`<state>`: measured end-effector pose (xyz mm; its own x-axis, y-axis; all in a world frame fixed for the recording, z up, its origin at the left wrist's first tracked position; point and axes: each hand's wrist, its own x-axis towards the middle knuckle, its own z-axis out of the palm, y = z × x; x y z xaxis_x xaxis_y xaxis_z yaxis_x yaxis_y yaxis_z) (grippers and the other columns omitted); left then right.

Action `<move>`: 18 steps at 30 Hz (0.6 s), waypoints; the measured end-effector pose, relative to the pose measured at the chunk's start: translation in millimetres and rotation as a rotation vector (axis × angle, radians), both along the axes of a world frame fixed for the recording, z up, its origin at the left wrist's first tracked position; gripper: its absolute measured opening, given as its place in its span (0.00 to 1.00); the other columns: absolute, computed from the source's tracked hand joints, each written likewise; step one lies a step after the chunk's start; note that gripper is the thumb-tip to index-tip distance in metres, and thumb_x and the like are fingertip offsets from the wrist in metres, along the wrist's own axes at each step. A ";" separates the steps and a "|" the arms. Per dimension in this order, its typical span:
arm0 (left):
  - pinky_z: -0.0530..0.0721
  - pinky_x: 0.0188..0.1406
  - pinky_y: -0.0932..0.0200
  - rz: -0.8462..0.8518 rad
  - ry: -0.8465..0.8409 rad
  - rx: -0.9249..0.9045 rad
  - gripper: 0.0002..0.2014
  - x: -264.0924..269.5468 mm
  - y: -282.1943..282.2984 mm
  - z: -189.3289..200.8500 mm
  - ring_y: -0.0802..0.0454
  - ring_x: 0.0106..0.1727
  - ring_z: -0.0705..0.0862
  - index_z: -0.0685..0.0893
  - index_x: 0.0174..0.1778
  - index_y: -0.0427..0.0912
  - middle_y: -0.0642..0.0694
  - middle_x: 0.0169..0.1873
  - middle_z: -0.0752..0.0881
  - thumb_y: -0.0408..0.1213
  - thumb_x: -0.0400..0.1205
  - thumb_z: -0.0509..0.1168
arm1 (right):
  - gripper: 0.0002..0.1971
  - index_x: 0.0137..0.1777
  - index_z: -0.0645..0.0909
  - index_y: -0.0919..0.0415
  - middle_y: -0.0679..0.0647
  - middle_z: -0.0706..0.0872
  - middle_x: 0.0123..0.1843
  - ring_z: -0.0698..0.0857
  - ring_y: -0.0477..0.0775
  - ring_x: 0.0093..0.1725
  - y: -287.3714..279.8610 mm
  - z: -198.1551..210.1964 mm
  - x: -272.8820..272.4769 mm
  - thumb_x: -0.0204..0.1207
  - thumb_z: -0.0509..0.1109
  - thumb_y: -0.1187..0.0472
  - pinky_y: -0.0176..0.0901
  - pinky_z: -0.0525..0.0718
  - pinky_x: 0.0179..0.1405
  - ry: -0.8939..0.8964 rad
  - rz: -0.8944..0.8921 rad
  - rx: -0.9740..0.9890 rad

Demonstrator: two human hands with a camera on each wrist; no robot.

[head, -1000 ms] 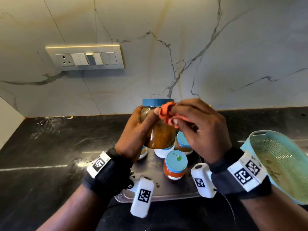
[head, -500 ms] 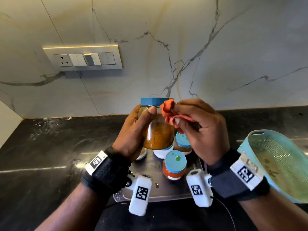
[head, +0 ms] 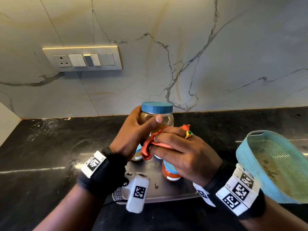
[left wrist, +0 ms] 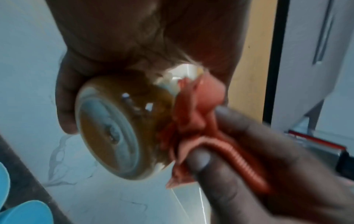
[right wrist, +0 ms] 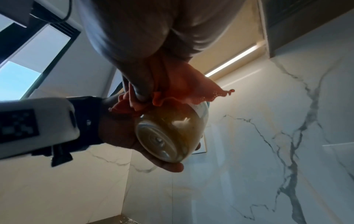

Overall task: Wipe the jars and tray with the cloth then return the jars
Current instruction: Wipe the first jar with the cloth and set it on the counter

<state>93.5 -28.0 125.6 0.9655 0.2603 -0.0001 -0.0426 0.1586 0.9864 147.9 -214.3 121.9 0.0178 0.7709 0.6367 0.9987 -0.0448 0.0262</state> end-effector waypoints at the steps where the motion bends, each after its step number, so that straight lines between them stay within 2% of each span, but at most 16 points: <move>1: 0.90 0.50 0.58 0.015 0.009 0.059 0.33 1.4 -3.3 -0.5 0.48 0.55 0.92 0.79 0.71 0.37 0.42 0.55 0.92 0.51 0.74 0.76 | 0.11 0.63 0.90 0.61 0.60 0.89 0.60 0.88 0.62 0.61 0.8 0.8 -3.0 0.87 0.68 0.65 0.55 0.88 0.59 -0.020 -0.006 -0.008; 3: 0.86 0.40 0.65 0.044 0.006 0.073 0.24 4.2 -6.9 -4.1 0.56 0.42 0.91 0.81 0.60 0.33 0.49 0.41 0.92 0.46 0.78 0.78 | 0.12 0.63 0.90 0.62 0.61 0.89 0.59 0.88 0.62 0.60 0.4 4.5 -2.6 0.88 0.66 0.66 0.56 0.88 0.56 -0.016 -0.017 0.003; 4: 0.86 0.37 0.66 0.050 0.001 0.046 0.19 4.9 -7.4 -5.7 0.58 0.37 0.89 0.81 0.56 0.32 0.50 0.36 0.91 0.42 0.79 0.77 | 0.12 0.62 0.90 0.62 0.60 0.89 0.59 0.88 0.61 0.59 -0.1 7.2 1.7 0.88 0.65 0.67 0.55 0.88 0.57 0.027 -0.028 0.023; 5: 0.86 0.38 0.63 0.060 -0.002 0.011 0.19 5.2 -8.5 -4.8 0.56 0.37 0.89 0.80 0.55 0.30 0.48 0.36 0.90 0.41 0.79 0.77 | 0.12 0.61 0.90 0.62 0.60 0.89 0.59 0.88 0.60 0.58 -0.7 10.6 8.5 0.86 0.66 0.68 0.54 0.87 0.58 0.095 -0.048 0.057; 8: 0.87 0.49 0.50 0.103 -0.021 -0.038 0.37 5.4 -9.3 1.1 0.42 0.47 0.88 0.76 0.63 0.19 0.24 0.47 0.85 0.52 0.76 0.75 | 0.12 0.62 0.90 0.61 0.56 0.89 0.59 0.88 0.56 0.58 -0.8 20.0 28.2 0.80 0.74 0.69 0.50 0.86 0.60 0.309 -0.138 0.181; 9: 0.87 0.49 0.48 0.116 -0.028 -0.049 0.40 5.6 -9.5 3.6 0.40 0.48 0.87 0.75 0.65 0.17 0.22 0.48 0.84 0.54 0.75 0.74 | 0.13 0.62 0.90 0.61 0.56 0.89 0.60 0.88 0.56 0.59 -0.3 20.1 28.7 0.80 0.75 0.68 0.50 0.86 0.61 0.324 -0.150 0.194; 12: 0.90 0.50 0.44 0.143 -0.022 -0.060 0.39 6.2 -6.6 7.3 0.35 0.50 0.88 0.75 0.66 0.16 0.24 0.52 0.88 0.52 0.77 0.72 | 0.13 0.62 0.90 0.61 0.58 0.88 0.61 0.87 0.58 0.60 -0.7 13.0 12.6 0.82 0.71 0.71 0.51 0.85 0.63 0.209 -0.072 0.120; 15: 0.90 0.43 0.57 0.152 -0.002 -0.066 0.34 2.4 -5.7 7.8 0.42 0.54 0.93 0.77 0.69 0.21 0.34 0.53 0.93 0.49 0.78 0.67 | 0.12 0.63 0.89 0.60 0.58 0.88 0.61 0.86 0.60 0.61 -8.9 0.9 -0.9 0.84 0.70 0.69 0.52 0.86 0.60 0.067 -0.006 -0.001; 16: 0.90 0.43 0.59 0.138 0.000 -0.076 0.34 1.2 -6.4 7.7 0.43 0.55 0.93 0.77 0.69 0.20 0.34 0.53 0.93 0.49 0.78 0.66 | 0.12 0.63 0.90 0.60 0.58 0.88 0.61 0.87 0.60 0.60 -10.5 0.5 0.6 0.84 0.70 0.69 0.52 0.87 0.59 0.059 -0.008 -0.005; 18: 0.90 0.48 0.51 0.122 -0.024 -0.103 0.36 0.4 -10.3 9.7 0.36 0.55 0.91 0.77 0.66 0.16 0.28 0.53 0.91 0.51 0.78 0.69 | 0.12 0.61 0.90 0.61 0.58 0.89 0.60 0.87 0.58 0.59 -9.8 6.8 10.0 0.81 0.73 0.71 0.51 0.87 0.59 0.146 -0.041 0.068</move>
